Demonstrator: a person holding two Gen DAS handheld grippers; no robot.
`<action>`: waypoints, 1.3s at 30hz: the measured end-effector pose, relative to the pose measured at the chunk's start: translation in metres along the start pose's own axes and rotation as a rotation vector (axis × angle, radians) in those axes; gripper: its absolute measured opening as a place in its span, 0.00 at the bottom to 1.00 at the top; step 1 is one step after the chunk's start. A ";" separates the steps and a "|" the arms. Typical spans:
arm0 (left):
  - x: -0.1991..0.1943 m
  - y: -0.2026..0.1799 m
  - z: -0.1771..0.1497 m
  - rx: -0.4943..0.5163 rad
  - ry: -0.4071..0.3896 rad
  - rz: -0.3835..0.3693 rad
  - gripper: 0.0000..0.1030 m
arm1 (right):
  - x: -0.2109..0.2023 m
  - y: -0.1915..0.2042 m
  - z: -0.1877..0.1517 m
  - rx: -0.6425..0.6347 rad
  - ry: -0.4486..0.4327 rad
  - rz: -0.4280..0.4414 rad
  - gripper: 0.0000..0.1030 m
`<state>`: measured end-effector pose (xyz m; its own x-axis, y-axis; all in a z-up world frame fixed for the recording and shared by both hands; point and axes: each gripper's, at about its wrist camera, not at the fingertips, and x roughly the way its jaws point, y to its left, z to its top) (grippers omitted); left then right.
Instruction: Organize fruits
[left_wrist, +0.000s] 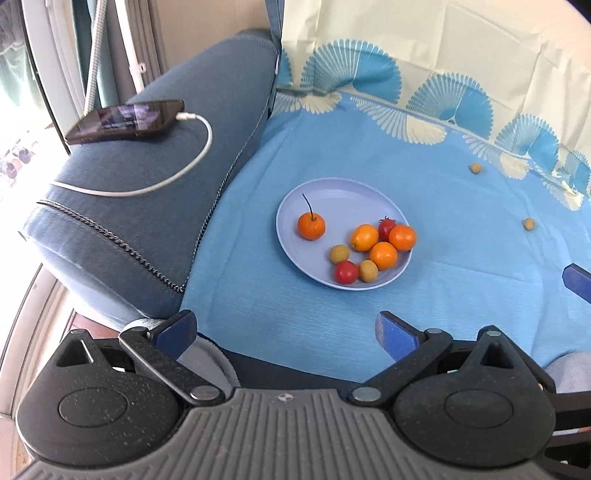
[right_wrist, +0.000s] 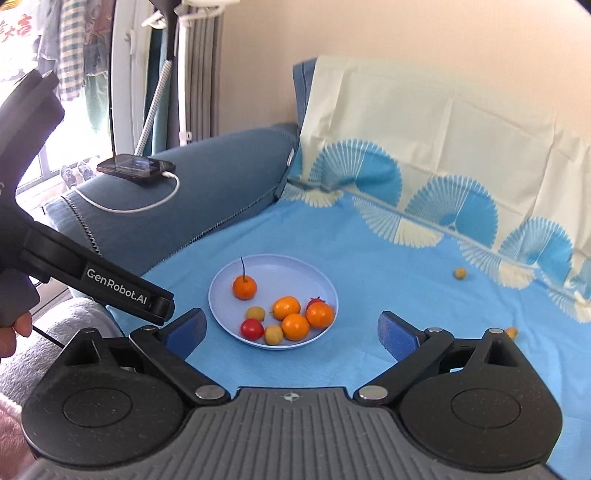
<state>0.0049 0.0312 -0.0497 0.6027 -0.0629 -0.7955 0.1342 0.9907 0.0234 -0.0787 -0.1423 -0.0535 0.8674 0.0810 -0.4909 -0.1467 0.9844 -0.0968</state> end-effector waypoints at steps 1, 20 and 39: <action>-0.005 0.000 -0.002 -0.001 -0.009 -0.001 1.00 | -0.006 0.001 -0.001 -0.005 -0.009 -0.003 0.97; -0.057 -0.015 -0.020 0.040 -0.115 -0.024 1.00 | -0.065 0.002 -0.010 -0.015 -0.105 -0.040 0.97; -0.059 -0.009 -0.020 0.029 -0.119 -0.025 1.00 | -0.068 0.007 -0.010 -0.046 -0.108 -0.038 0.97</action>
<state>-0.0477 0.0280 -0.0153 0.6877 -0.1035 -0.7186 0.1722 0.9848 0.0230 -0.1441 -0.1424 -0.0297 0.9188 0.0624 -0.3898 -0.1320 0.9792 -0.1543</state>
